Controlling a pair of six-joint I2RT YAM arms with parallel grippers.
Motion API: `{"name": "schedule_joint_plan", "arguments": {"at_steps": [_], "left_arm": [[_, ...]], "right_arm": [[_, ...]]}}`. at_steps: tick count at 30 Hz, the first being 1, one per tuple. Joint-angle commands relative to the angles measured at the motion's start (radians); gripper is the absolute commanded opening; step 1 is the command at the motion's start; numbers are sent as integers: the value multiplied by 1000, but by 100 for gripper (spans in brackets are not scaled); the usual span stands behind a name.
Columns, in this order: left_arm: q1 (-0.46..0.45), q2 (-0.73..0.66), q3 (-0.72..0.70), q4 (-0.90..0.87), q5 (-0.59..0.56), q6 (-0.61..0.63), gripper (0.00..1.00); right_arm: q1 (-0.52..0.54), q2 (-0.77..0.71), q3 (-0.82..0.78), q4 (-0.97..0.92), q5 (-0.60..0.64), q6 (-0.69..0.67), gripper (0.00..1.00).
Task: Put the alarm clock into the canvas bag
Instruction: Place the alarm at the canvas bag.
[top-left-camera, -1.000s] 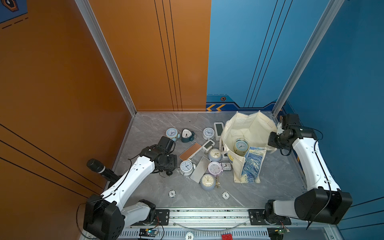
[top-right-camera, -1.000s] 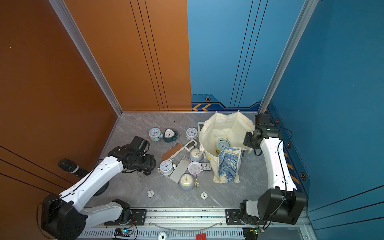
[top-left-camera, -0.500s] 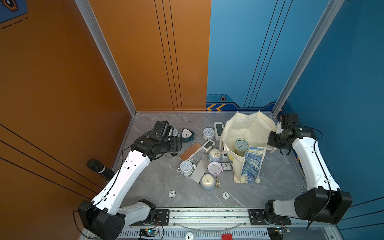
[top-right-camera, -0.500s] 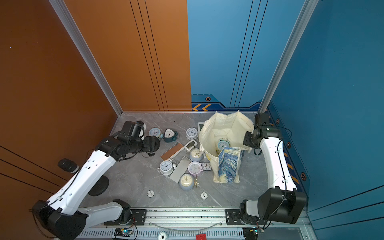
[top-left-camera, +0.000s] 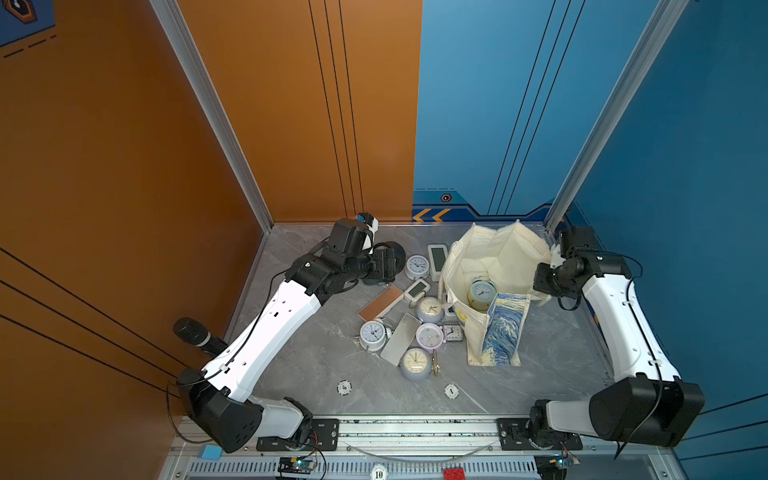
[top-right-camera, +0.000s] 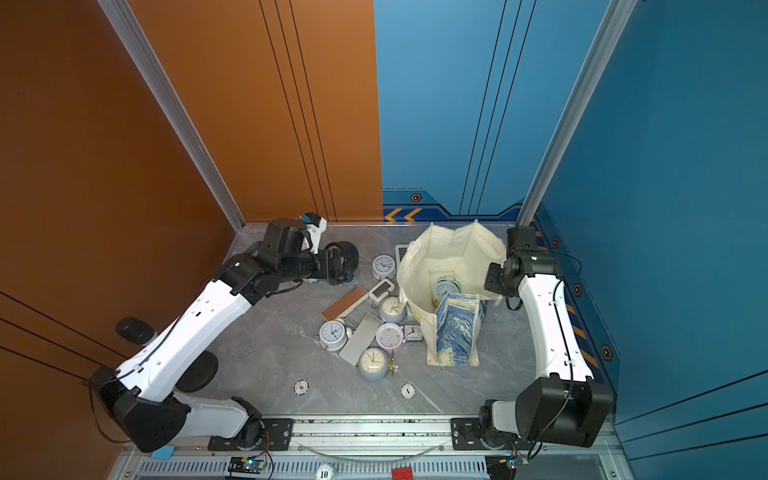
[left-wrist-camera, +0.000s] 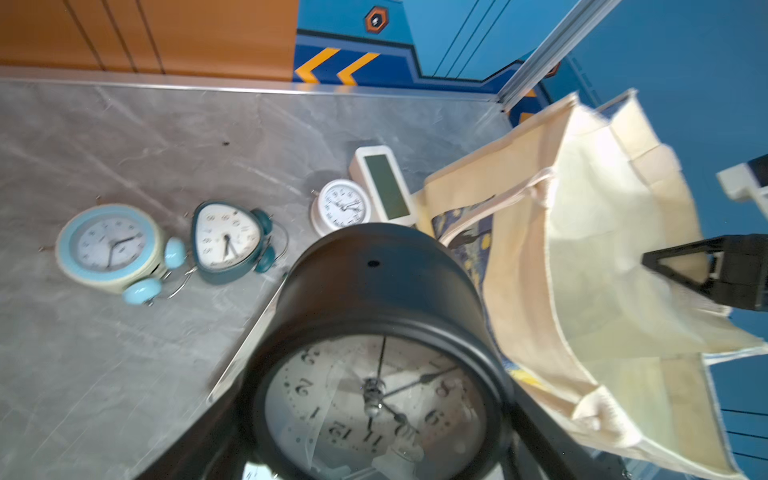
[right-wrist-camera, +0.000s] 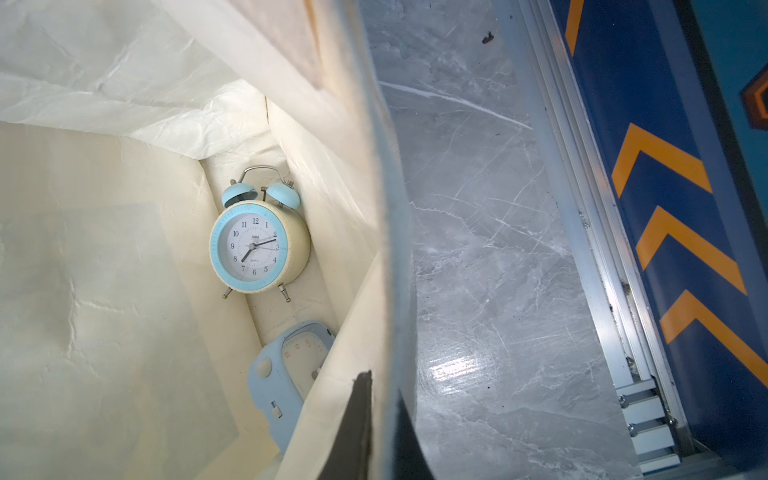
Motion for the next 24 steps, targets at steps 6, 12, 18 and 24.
{"name": "schedule_joint_plan", "arguments": {"at_steps": [6,12,18,24], "left_arm": [[-118,127,183,200,68,-6,62],[-212,262,356,207,75,14,61],[-275,387,498,207,70,39,60],[-308,518,600,192,101,37,59]], "right_arm": [[15,-5,4,-19,-17,-18,9],[17,-12,-3,-18,-16,-18,9],[19,-18,-4,-18,-14,-19,9],[17,-37,-4,-12,6,-23,9]]}}
